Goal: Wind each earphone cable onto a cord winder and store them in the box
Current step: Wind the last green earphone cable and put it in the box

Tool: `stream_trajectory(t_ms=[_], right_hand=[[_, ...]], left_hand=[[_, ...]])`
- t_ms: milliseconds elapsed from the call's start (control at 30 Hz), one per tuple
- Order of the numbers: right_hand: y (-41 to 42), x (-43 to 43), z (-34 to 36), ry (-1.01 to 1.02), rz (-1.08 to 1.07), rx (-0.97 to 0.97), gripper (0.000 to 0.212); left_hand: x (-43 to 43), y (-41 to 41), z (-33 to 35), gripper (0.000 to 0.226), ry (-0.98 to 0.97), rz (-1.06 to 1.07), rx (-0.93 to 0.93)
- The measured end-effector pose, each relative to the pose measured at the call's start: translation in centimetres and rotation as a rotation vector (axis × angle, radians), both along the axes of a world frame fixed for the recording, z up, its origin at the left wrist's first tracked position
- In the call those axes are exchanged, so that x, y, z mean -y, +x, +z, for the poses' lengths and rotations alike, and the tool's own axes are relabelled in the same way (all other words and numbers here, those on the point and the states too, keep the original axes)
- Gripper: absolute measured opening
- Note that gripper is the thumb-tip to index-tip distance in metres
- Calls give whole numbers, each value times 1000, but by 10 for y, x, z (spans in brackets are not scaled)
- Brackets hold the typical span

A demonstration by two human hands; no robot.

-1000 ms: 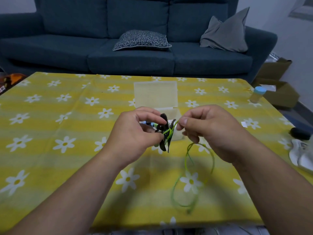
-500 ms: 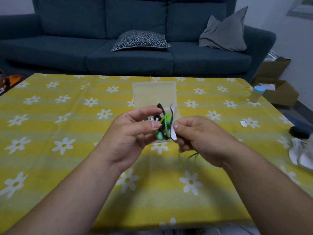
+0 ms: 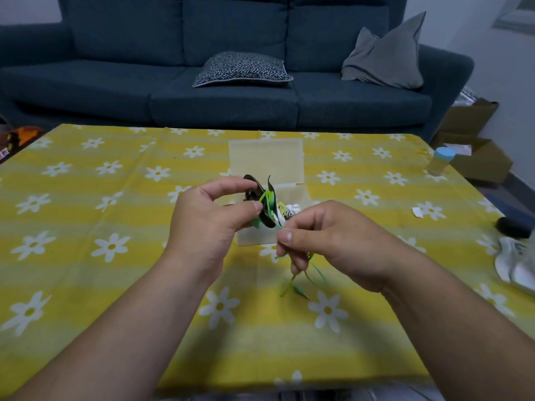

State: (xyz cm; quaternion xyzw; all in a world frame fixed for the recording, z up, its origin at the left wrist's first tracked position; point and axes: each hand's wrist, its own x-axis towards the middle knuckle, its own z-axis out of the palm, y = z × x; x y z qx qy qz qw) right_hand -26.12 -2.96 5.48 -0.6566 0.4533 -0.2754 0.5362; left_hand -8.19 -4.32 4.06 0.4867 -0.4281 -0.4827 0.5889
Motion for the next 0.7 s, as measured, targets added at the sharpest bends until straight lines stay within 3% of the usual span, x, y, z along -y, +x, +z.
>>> stream_trajectory(t_ms=[167, 333, 567, 700], right_hand=[[-5, 3, 5, -71, -112, 97, 24], [-12, 7, 9, -172, -206, 45, 20], [-20, 12, 6, -256, -358, -120, 18], [-23, 15, 6, -241, -390, -100, 16]], left_hand=[[-2, 1, 3, 32, -145, -19, 336], [-5, -4, 2, 34, -198, -144, 473], [-8, -1, 7, 31, -60, -389, 370], [-9, 1, 6, 28, -6, -492, 147]])
